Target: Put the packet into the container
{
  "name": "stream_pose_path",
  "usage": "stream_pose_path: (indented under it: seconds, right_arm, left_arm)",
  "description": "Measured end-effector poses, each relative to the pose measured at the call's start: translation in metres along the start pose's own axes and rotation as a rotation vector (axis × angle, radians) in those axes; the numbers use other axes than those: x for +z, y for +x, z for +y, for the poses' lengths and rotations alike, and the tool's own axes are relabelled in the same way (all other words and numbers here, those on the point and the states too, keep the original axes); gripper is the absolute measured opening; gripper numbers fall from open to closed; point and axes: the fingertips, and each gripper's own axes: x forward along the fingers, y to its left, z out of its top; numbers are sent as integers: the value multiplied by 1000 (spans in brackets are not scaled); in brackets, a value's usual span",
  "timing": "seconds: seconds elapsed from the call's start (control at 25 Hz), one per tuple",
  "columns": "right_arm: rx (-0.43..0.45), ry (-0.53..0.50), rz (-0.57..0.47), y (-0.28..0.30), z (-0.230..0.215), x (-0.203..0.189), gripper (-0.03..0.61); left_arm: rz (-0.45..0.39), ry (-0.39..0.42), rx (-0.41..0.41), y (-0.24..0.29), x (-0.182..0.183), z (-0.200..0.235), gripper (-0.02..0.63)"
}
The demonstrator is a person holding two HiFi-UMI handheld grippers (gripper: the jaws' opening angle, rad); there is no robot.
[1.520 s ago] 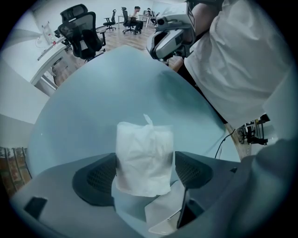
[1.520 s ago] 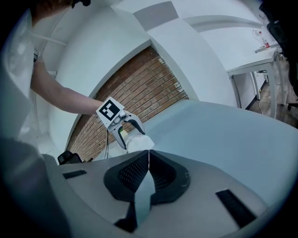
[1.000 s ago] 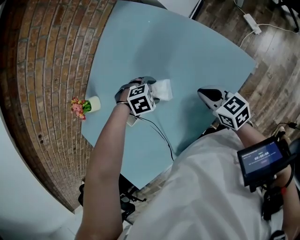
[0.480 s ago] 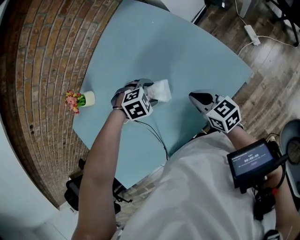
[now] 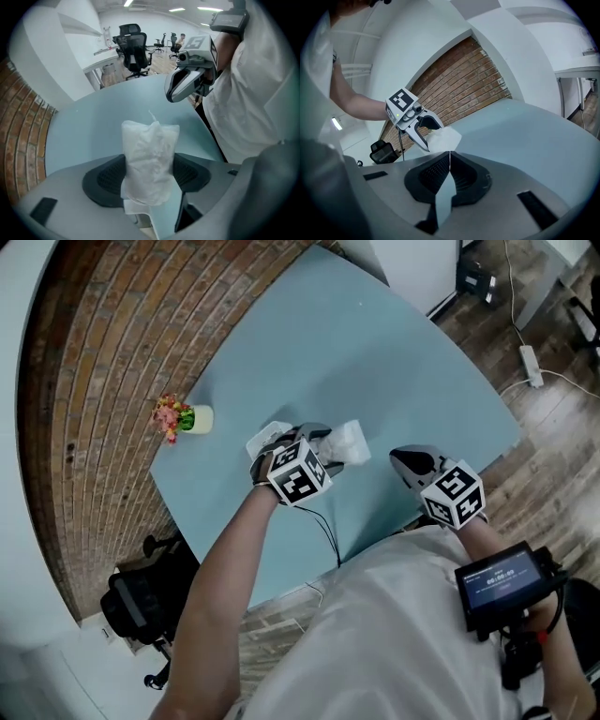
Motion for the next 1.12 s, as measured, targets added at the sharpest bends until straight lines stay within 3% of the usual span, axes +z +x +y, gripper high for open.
stream_pose_path:
  seconds: [0.36, 0.48, 0.84, 1.12]
  right_arm:
    - [57, -60, 13, 11, 16, 9, 11]
    - [81, -78, 23, 15, 25, 11, 11]
    - [151, -91, 89, 30, 47, -3, 11]
    - [174, -86, 105, 44, 67, -4, 11]
  left_arm:
    - [-159, -294, 126, -44, -12, -16, 324]
    - [-183, -358, 157, -56, -25, -26, 324]
    - [-153, -459, 285, -77, -85, -28, 324]
    - [-88, -486, 329, -92, -144, -12, 324]
